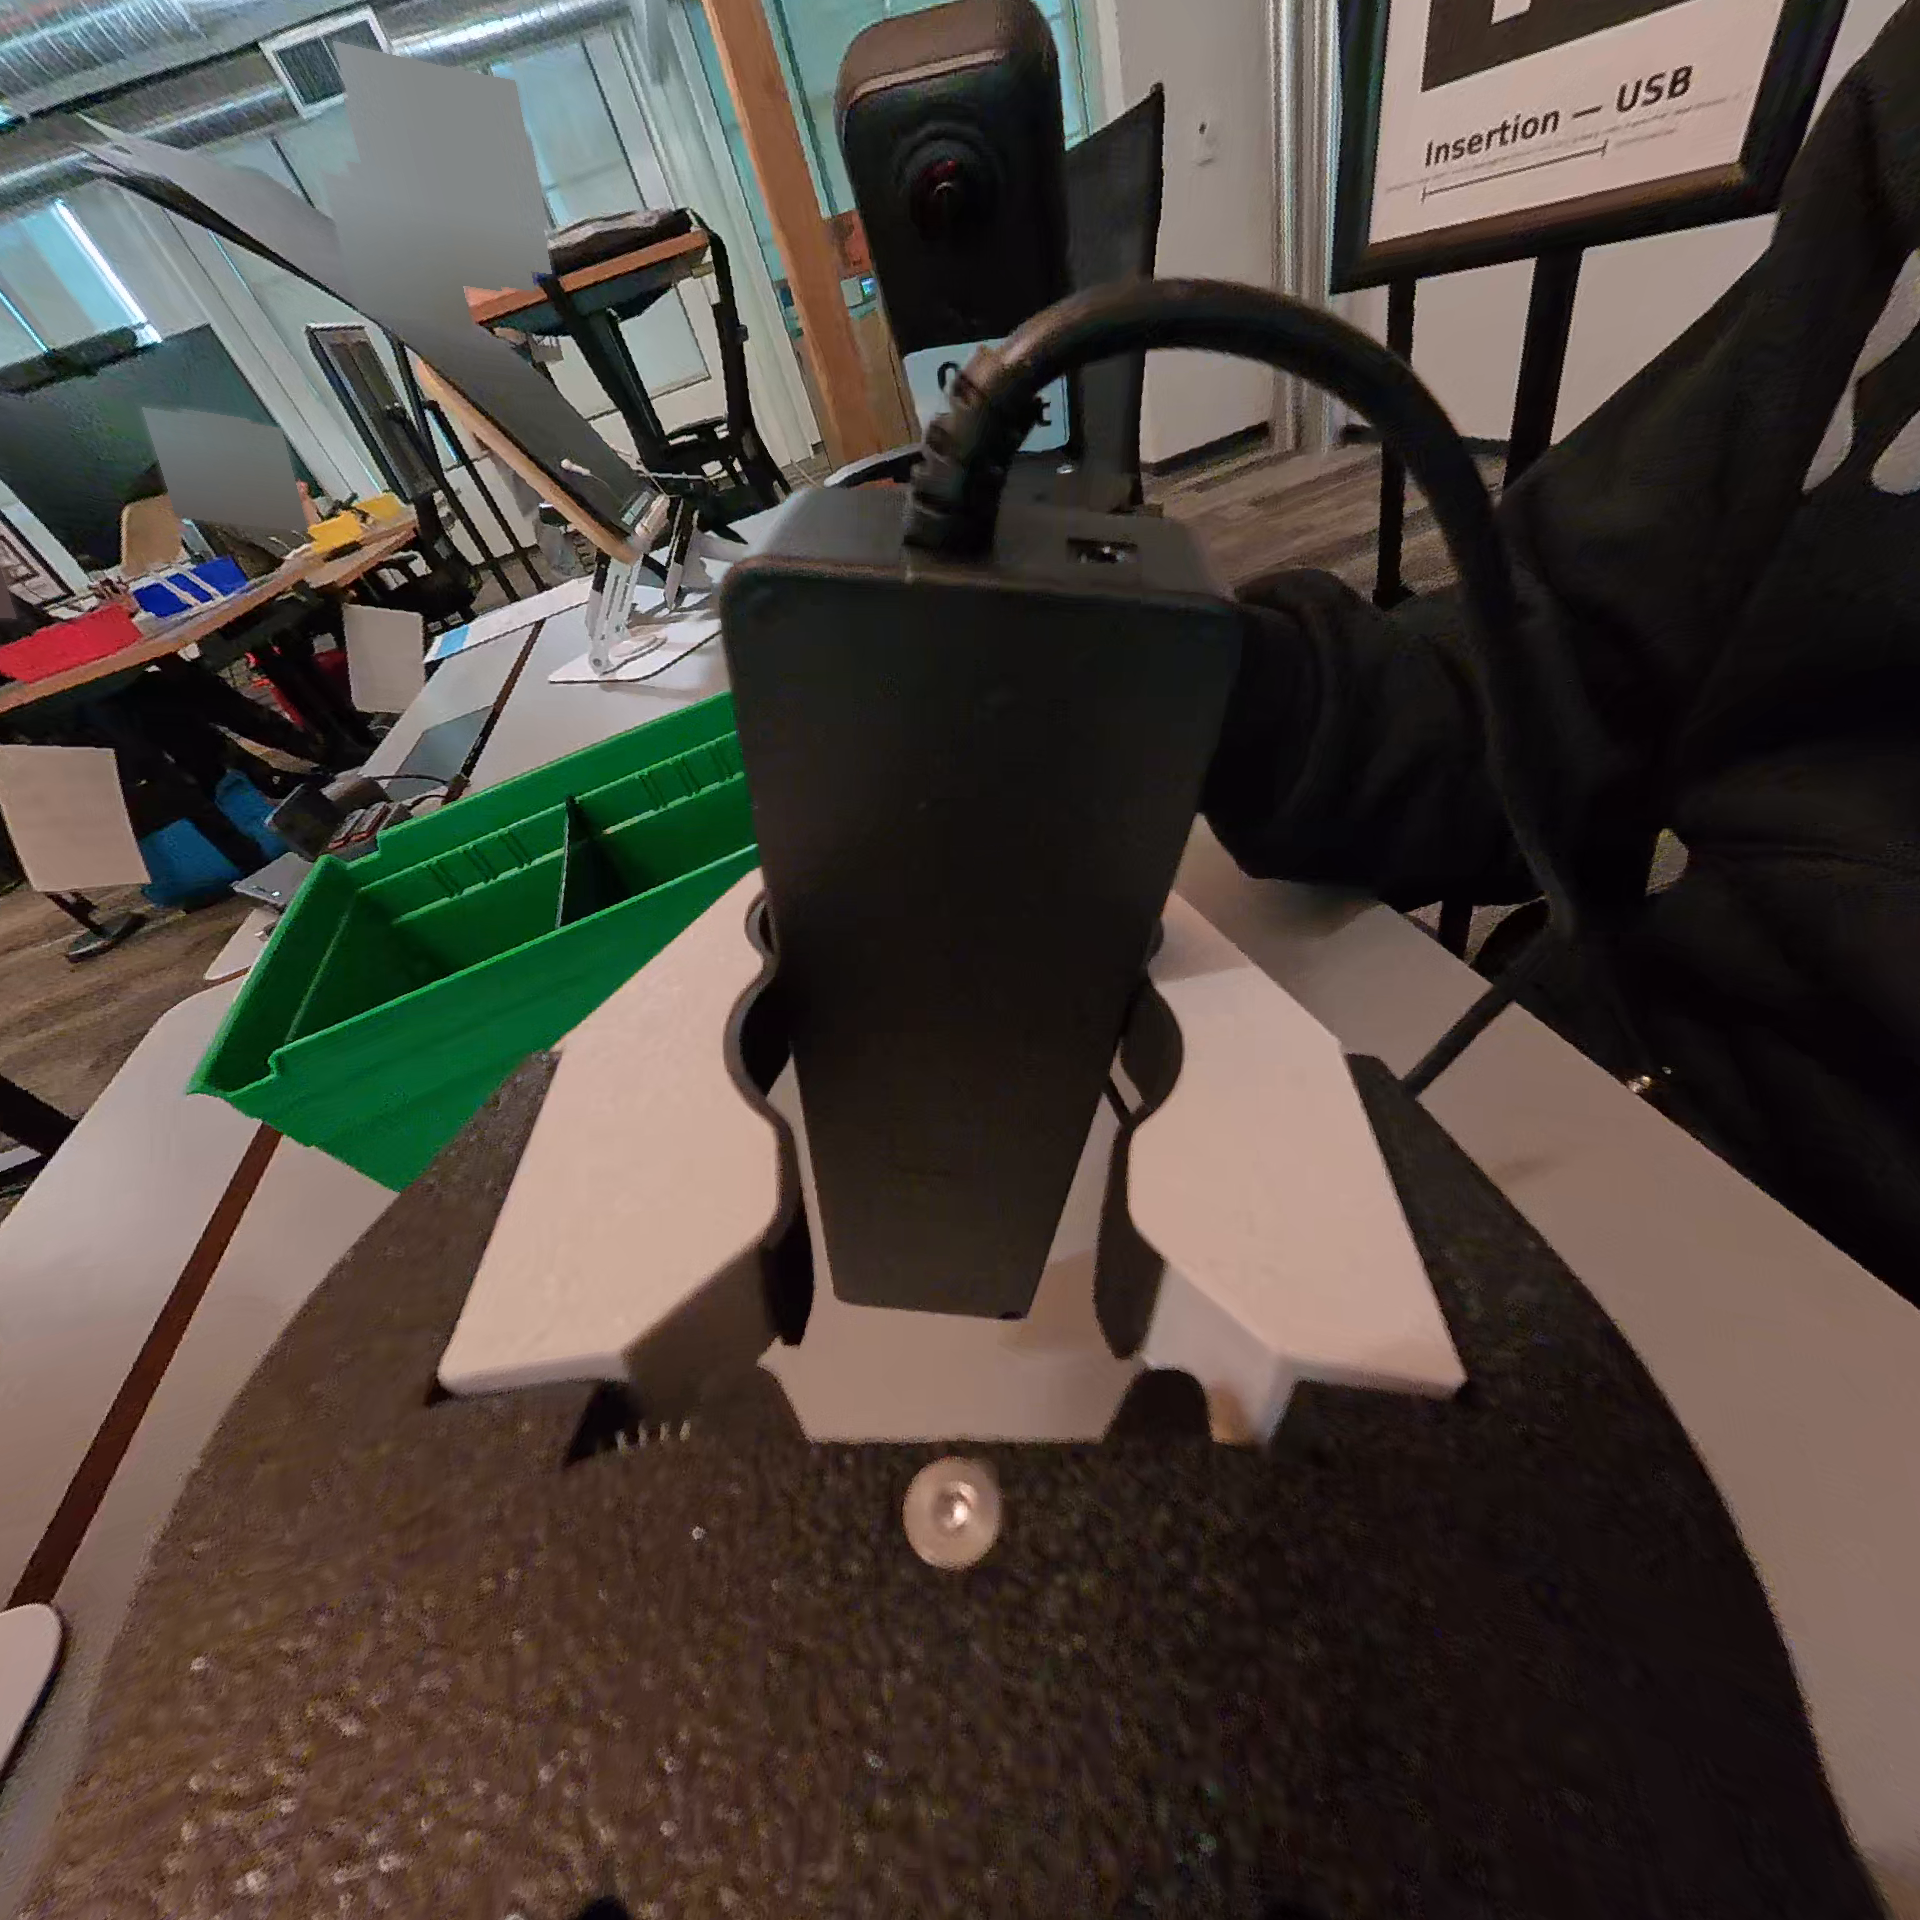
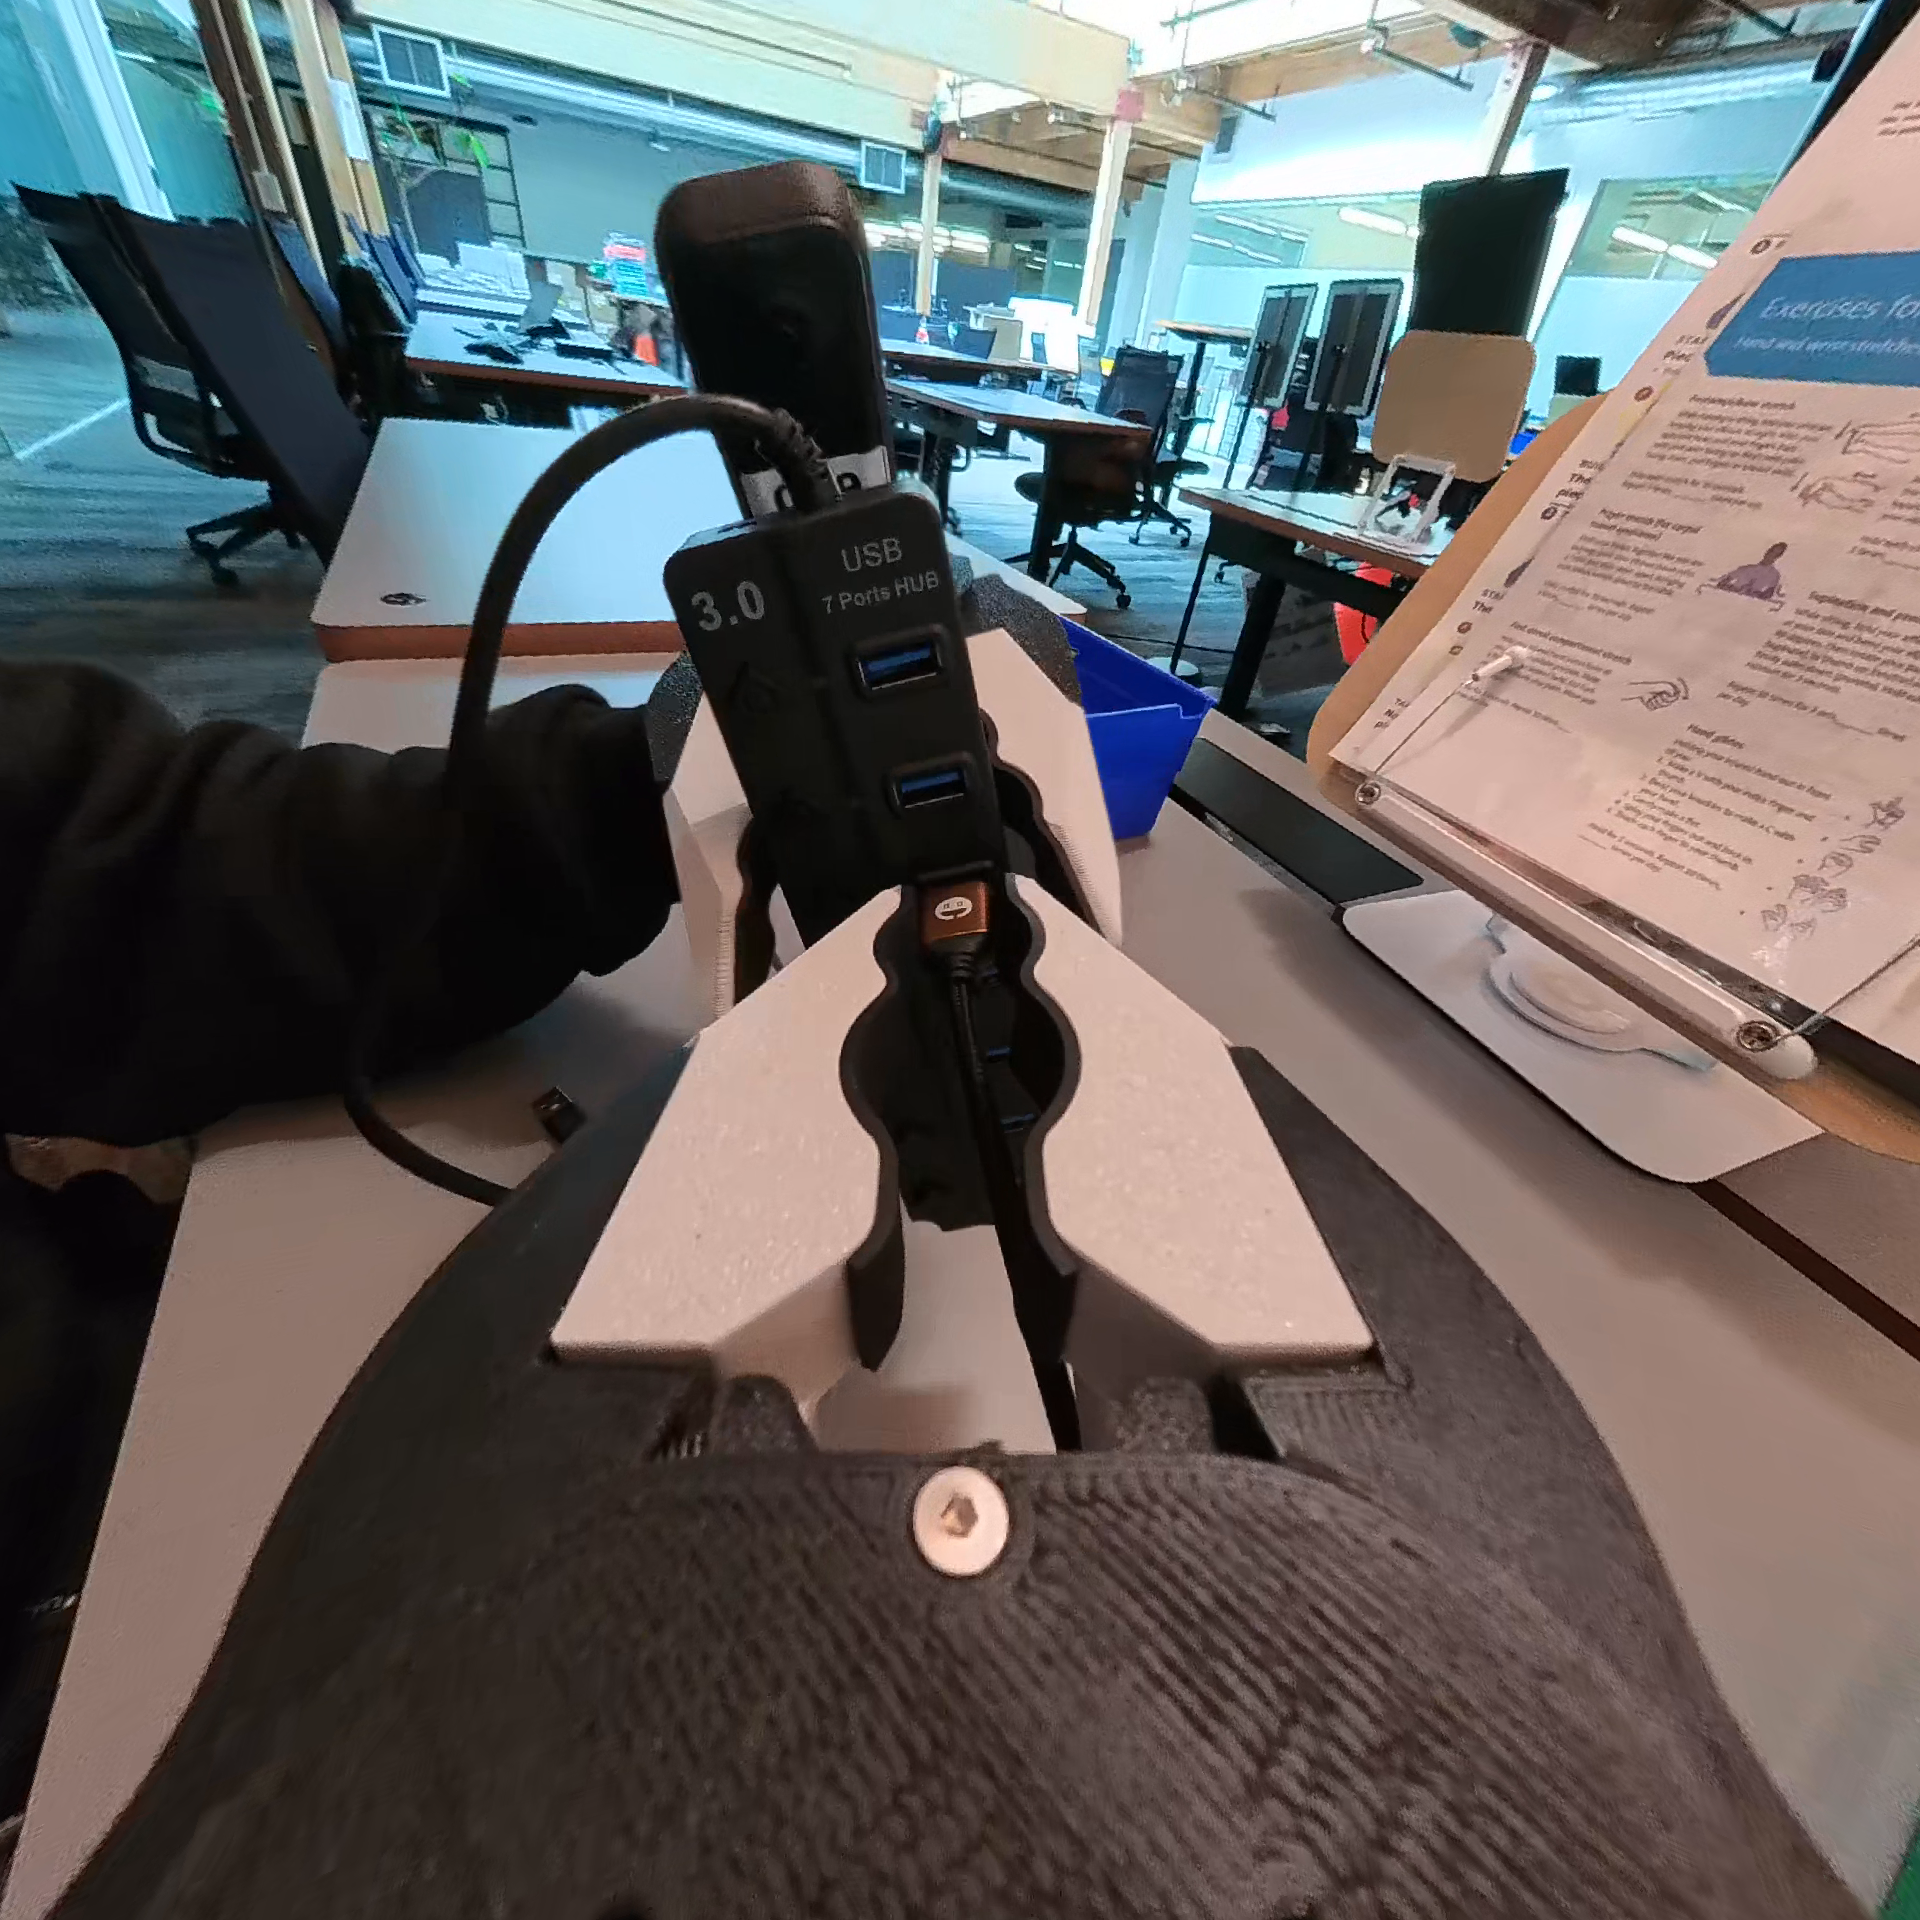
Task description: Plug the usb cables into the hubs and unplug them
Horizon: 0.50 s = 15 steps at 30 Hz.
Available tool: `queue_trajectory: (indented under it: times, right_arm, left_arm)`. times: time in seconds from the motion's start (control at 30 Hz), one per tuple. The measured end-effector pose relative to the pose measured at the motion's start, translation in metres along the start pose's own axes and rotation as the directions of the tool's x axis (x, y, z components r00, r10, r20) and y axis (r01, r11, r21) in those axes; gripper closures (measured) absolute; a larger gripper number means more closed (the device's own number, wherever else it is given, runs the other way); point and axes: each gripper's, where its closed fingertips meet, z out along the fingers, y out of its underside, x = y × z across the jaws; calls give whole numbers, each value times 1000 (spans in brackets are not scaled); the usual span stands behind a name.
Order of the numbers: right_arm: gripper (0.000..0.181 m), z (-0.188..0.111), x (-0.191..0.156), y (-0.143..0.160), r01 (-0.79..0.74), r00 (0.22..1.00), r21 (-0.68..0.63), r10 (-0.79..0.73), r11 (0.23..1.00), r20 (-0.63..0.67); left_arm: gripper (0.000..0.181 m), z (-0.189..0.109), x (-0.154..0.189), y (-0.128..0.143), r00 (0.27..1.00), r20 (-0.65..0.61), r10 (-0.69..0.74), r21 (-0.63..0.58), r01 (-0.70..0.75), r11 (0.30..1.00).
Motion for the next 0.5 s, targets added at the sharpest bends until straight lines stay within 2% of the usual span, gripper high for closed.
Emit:
queue_trajectory:
  times: [0.2, 0.3, 0.5]
  right_arm:
    - [168, 2, 4, 10, 53, 998, -47, -54, 998, -24]
    - [168, 1, 8, 7, 8, 1000, -6, -8, 1000, -21]
    - [167, 0, 13, 12, 37, 998, -39, -39, 999, -58]
  left_arm:
    - [120, 0, -6, 12, 999, 35, 19, -108, -15, 994]
    - [120, 2, -9, 8, 999, 48, -8, -69, 11, 998]
    - [120, 6, -13, 12, 997, 75, -1, -87, 8, 996]
